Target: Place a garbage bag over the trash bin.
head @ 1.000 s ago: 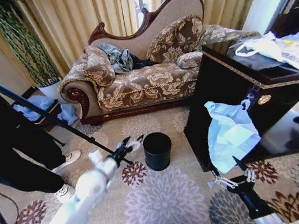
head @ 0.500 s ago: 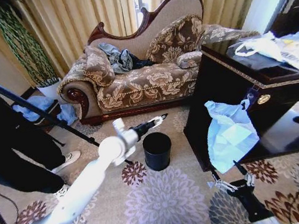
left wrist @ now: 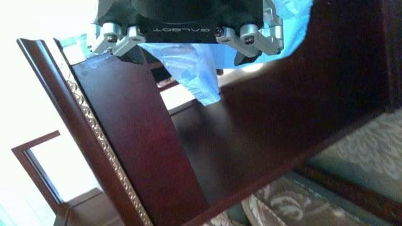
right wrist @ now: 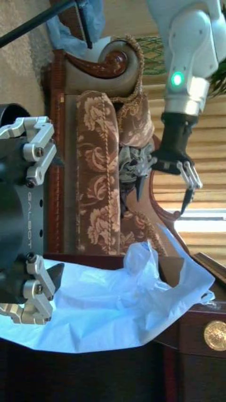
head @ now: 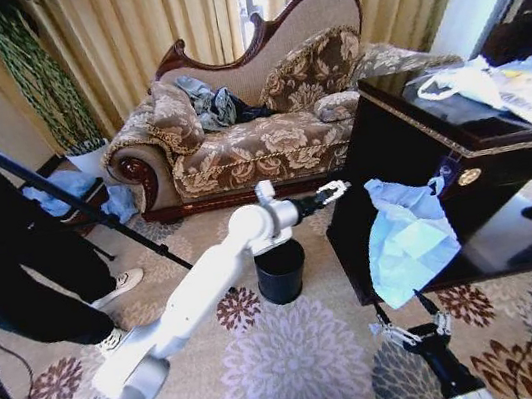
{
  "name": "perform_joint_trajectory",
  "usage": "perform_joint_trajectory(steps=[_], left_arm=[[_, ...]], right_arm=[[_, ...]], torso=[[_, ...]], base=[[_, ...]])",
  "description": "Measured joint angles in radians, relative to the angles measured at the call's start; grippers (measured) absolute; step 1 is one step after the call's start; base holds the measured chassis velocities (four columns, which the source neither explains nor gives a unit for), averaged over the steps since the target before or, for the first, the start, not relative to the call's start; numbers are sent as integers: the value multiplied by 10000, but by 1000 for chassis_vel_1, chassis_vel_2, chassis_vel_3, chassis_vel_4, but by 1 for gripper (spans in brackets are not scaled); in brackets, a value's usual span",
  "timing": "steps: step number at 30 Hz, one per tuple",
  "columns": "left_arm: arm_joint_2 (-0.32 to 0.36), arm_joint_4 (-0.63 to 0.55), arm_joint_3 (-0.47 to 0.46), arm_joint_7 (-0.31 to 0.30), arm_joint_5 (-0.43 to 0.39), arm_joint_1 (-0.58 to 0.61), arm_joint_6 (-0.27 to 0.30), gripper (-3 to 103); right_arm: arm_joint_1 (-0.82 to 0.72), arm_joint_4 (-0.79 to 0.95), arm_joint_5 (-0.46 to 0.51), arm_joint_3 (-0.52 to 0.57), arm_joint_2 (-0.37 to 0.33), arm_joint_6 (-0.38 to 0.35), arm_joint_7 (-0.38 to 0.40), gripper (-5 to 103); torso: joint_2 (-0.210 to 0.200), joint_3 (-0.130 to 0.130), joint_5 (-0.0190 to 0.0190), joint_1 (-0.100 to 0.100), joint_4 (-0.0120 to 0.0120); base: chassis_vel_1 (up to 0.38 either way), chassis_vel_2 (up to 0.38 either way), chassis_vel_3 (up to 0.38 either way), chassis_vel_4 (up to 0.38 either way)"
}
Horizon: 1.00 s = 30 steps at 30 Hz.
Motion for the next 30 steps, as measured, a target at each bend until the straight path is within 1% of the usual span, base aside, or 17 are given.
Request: perform_joint_trajectory(steps=[3,4,7,9,12,14,17,22,26,27,30], left_arm=[[-447,685,293,157,-111,-397,23,99],[-447,685,293,157,-111,-397,23,99],[-795,1167,561,258,-186,-604,27,99],[-902,1249,653,268,-193,-631,25,98],[-1307,1514,958,284,-187,-669,12,98],[-1429,1590,1003,285,-182,-669,9,98],[-1831,1758,1085,242,-48,-500,-11,97],[-2076,1977,1091,201,201,-291,-58,99],[-2168,2063,1085,149,239,-261,-65,99],[-2203,2118,1083,148,276,-252,-68,101],[-2243,2259,1111,178,360,-250,-68,99]], right_arm=[[-10,-71,12,21,17,40,-1,100],[-10,-71,12,21,17,40,-1,100],[24,-206,4,-15,-4,69,-3,100],[50,-239,2,-34,-18,69,-4,100],[132,-322,2,-66,-47,68,-5,100],[141,-338,2,-66,-47,67,-5,100],[161,-370,81,-71,-98,32,12,100],[286,-371,281,-40,-402,-122,109,100],[349,-374,302,-70,-482,-184,143,100],[366,-374,304,-103,-502,-207,147,100],[375,-374,308,-137,-499,-226,148,100]], torso=[[0,0,-1,0,-1],[0,0,-1,0,-1],[0,0,0,0,0],[0,0,1,1,0],[0,0,0,0,0],[0,0,0,0,0],[0,-1,1,0,-3],[0,0,1,0,1],[0,0,1,0,0],[1,-1,2,0,0],[2,-1,0,0,0]], base=[[0,0,0,0],[0,0,0,0],[0,0,0,0],[0,0,0,0],[0,0,0,0],[0,0,0,0],[0,0,0,0],[0,0,0,0],[0,0,0,0],[0,0,0,0],[0,0,0,0]])
